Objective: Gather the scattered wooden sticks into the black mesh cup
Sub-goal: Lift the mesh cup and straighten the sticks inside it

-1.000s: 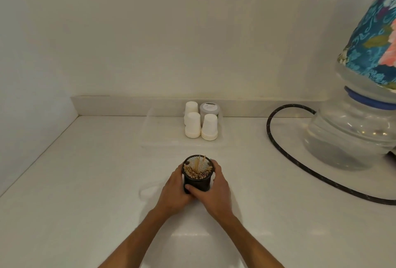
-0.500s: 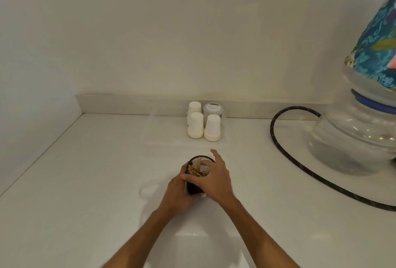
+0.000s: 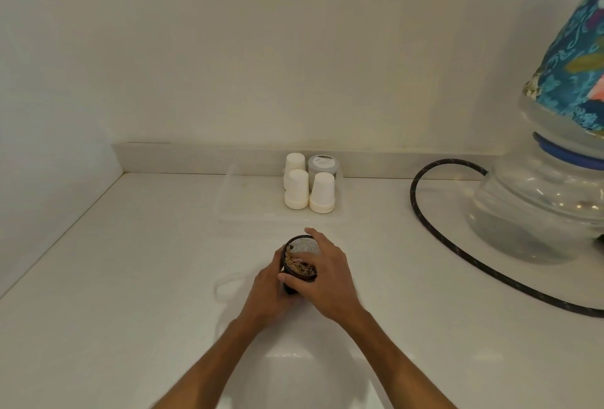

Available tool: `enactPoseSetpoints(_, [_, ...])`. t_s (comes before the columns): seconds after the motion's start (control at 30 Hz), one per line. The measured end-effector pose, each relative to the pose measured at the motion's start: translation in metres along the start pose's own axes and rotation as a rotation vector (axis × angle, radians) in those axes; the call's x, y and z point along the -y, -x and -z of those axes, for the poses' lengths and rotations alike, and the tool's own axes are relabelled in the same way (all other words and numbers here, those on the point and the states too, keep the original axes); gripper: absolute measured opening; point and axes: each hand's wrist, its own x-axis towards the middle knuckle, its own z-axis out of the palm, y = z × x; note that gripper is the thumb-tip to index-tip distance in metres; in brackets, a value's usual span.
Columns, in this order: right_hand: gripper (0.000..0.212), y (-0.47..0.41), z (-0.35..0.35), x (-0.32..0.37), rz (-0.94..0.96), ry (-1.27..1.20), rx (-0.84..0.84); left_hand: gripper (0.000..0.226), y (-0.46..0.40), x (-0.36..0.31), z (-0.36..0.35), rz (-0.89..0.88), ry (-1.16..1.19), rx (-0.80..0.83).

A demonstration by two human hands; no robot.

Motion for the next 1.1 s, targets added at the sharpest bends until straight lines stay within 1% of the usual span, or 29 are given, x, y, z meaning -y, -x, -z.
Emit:
enactPoseSetpoints(0.07, [0.068, -0.001, 0.002, 0.001, -0.066, 0.025, -0.037, 0.087, 0.0, -0.002, 0.0, -0.002, -0.015, -0.005])
enactPoseSetpoints(0.13, [0.079, -0.006, 0.006, 0.001, -0.112, 0.1, -0.012, 0.09, -0.001, -0.003, 0.0, -0.011, -0.03, -0.012])
enactPoseSetpoints(0.2, [0.08, -0.012, 0.009, 0.003, -0.127, 0.169, 0.047, 0.092, -0.001, -0.002, 0.0, -0.005, -0.044, -0.008])
enactPoseSetpoints(0.27, [0.076, -0.017, 0.011, 0.004, -0.119, 0.201, 0.057, 0.092, -0.001, 0.0, -0.001, 0.007, -0.055, -0.001])
enactPoseSetpoints(0.3, [0.076, -0.018, 0.012, 0.006, -0.12, 0.202, 0.028, 0.093, -0.002, 0.001, -0.002, 0.008, -0.055, 0.005])
enactPoseSetpoints(0.37, [0.077, -0.018, 0.013, 0.008, -0.134, 0.219, -0.083, 0.097, -0.003, 0.002, -0.003, 0.011, -0.056, 0.011])
enactPoseSetpoints(0.43, [0.08, -0.013, 0.011, 0.01, -0.137, 0.308, -0.227, 0.098, -0.002, 0.001, -0.002, 0.019, -0.051, 0.002])
enactPoseSetpoints(0.47, [0.085, -0.01, 0.011, 0.012, -0.139, 0.366, -0.265, 0.097, -0.002, 0.0, -0.002, 0.019, -0.047, -0.007])
enactPoseSetpoints(0.5, [0.092, -0.008, 0.01, 0.014, -0.154, 0.414, -0.25, 0.096, -0.001, -0.001, -0.002, 0.015, -0.045, -0.016])
enactPoseSetpoints(0.57, [0.102, -0.007, 0.01, 0.016, -0.209, 0.458, -0.107, 0.094, -0.001, -0.004, -0.003, 0.002, -0.059, -0.022])
enactPoseSetpoints(0.6, [0.103, -0.009, 0.01, 0.017, -0.234, 0.444, -0.026, 0.095, 0.0, -0.006, -0.004, 0.001, -0.073, -0.017])
enactPoseSetpoints(0.67, [0.096, -0.014, 0.011, 0.016, -0.262, 0.342, 0.087, 0.098, 0.0, -0.009, -0.005, 0.017, -0.093, -0.008])
enactPoseSetpoints(0.7, [0.091, -0.015, 0.011, 0.015, -0.262, 0.263, 0.115, 0.098, 0.0, -0.009, -0.005, 0.02, -0.096, -0.009])
enactPoseSetpoints(0.77, [0.076, -0.017, 0.01, 0.012, -0.224, 0.084, 0.104, 0.097, 0.001, -0.009, -0.005, 0.015, -0.094, -0.012])
enactPoseSetpoints(0.83, [0.057, -0.015, 0.008, 0.009, -0.142, -0.037, 0.048, 0.093, 0.002, -0.01, -0.003, 0.0, -0.09, -0.009])
enactPoseSetpoints(0.87, [0.048, -0.014, 0.007, 0.009, -0.095, -0.053, 0.022, 0.091, 0.002, -0.011, -0.003, -0.008, -0.087, -0.01])
enactPoseSetpoints(0.93, [0.038, -0.01, 0.002, 0.008, -0.006, -0.037, -0.021, 0.088, 0.001, -0.01, -0.002, -0.016, -0.086, -0.015])
enactPoseSetpoints(1.03, [0.032, 0.001, -0.007, 0.006, 0.103, 0.037, -0.094, 0.084, 0.001, -0.007, -0.001, -0.025, -0.095, -0.017])
enactPoseSetpoints(1.1, [0.029, 0.01, -0.013, 0.003, 0.167, 0.095, -0.176, 0.08, 0.001, -0.007, 0.001, -0.026, -0.087, -0.024])
